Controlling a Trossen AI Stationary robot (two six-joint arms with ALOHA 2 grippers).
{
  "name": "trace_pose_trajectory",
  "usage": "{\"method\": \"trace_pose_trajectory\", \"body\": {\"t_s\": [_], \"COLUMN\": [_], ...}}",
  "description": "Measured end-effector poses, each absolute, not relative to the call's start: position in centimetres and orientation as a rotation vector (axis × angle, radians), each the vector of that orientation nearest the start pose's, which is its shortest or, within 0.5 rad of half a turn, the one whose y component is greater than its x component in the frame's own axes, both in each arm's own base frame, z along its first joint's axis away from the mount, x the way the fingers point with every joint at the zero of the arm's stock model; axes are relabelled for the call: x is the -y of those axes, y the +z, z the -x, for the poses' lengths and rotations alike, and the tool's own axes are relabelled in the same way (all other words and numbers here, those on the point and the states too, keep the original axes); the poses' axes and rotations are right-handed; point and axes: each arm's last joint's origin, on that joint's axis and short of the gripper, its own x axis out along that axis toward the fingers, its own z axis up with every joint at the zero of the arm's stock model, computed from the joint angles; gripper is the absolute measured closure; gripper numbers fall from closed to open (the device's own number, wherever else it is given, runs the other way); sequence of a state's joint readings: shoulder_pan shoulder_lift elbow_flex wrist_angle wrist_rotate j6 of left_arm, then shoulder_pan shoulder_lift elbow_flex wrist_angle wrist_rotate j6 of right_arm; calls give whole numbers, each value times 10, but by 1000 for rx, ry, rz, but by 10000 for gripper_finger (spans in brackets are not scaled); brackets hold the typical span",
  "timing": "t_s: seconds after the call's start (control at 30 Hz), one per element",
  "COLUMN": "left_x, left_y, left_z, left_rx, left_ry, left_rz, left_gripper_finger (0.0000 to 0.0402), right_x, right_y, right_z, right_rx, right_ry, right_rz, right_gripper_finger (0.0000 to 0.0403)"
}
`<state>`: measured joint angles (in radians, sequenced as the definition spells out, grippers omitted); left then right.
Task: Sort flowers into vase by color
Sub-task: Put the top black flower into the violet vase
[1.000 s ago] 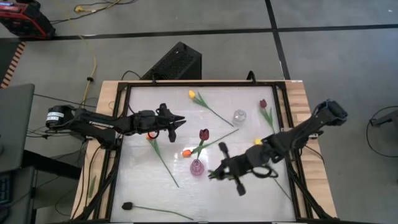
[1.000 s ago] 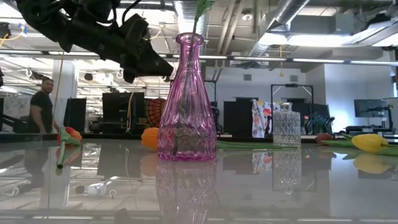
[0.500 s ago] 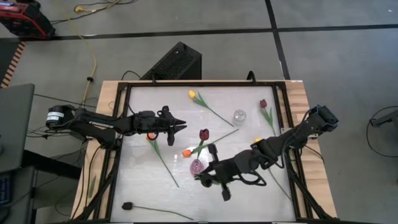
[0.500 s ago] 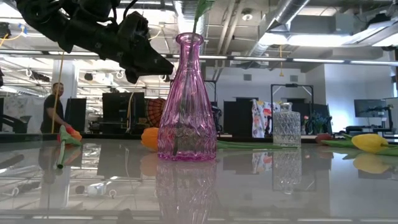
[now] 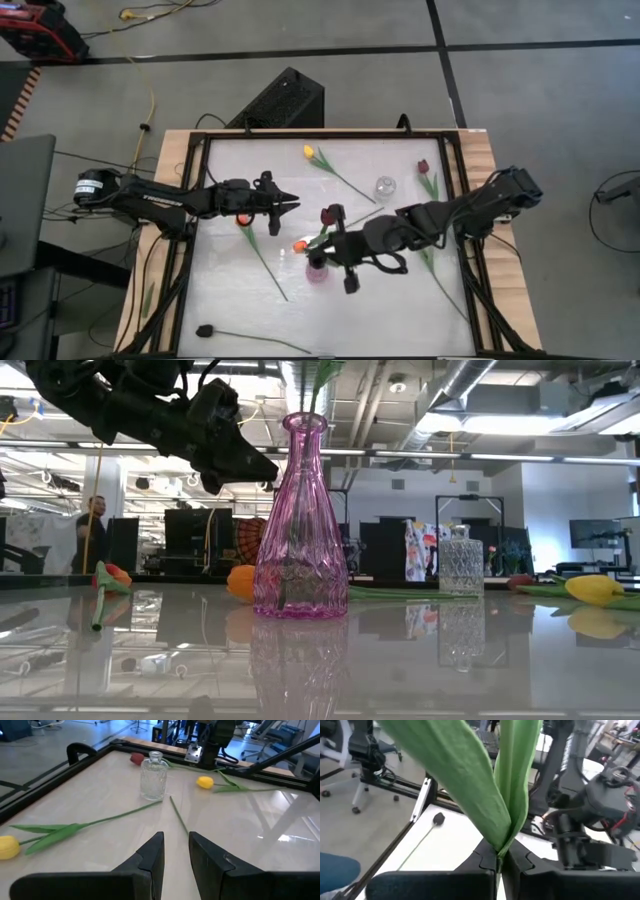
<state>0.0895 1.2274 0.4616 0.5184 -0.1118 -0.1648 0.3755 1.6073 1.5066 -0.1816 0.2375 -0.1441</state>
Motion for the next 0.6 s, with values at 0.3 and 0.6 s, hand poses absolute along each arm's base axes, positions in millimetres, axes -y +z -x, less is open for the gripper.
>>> {"method": "trace_pose_trajectory", "body": {"t_s": [0.3, 0.6], "left_x": [-25, -26], "left_y": [201, 201], "left_z": [-241, -241], "left_rx": [-247, -246], "left_ry": [232, 254], "left_rz": [127, 115], "left_gripper_finger": [325, 325], "right_x": [-129, -134], "right_y": [373, 376], "right_z": [-348, -346], "right_rx": [-284, -262], "right_ry": [157, 175], "right_rz": [223, 221], "right_gripper_finger": [369, 369]}}
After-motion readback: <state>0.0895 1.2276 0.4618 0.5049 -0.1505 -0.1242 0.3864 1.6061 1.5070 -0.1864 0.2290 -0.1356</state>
